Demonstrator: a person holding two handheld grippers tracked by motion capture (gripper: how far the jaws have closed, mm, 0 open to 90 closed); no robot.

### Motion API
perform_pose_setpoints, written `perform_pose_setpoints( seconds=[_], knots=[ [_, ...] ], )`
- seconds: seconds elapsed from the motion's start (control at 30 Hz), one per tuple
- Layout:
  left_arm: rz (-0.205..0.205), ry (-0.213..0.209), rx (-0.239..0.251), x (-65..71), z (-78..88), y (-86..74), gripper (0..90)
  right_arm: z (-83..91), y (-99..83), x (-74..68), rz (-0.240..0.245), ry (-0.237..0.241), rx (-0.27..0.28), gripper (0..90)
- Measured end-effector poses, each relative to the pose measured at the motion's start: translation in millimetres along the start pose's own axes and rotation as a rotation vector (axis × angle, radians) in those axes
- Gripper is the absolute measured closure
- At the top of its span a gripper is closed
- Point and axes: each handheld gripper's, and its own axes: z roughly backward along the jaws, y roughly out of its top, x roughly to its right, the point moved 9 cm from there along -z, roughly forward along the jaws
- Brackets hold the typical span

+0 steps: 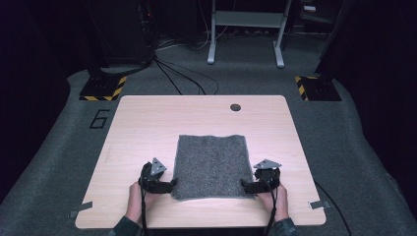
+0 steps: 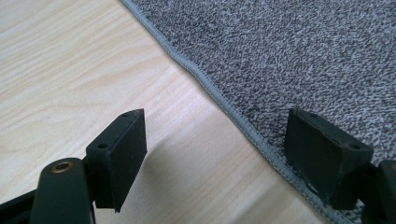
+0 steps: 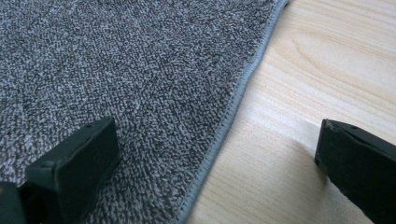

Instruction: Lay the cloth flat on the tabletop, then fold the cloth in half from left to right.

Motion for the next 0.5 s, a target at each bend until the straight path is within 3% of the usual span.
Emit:
perform_pose_setpoints(
  seconds=[0.23,0.4,0.5],
  knots=[
    [-0.016,-0.026,-0.036,0.2,0.8,0.5,20.3,-0.1,0.3,0.1,0.001,0.003,0.003,0.0],
    [0.016,-0.064,-0.029,-4.3,4.7,3.4,16.6,0.0,0.2,0.3,0.003,0.003,0.005,0.0],
    [0.025,-0.069,-0.015,-10.8,6.2,8.7,15.5,0.6,0.9,-0.8,0.009,0.033,0.008,0.0]
  ],
)
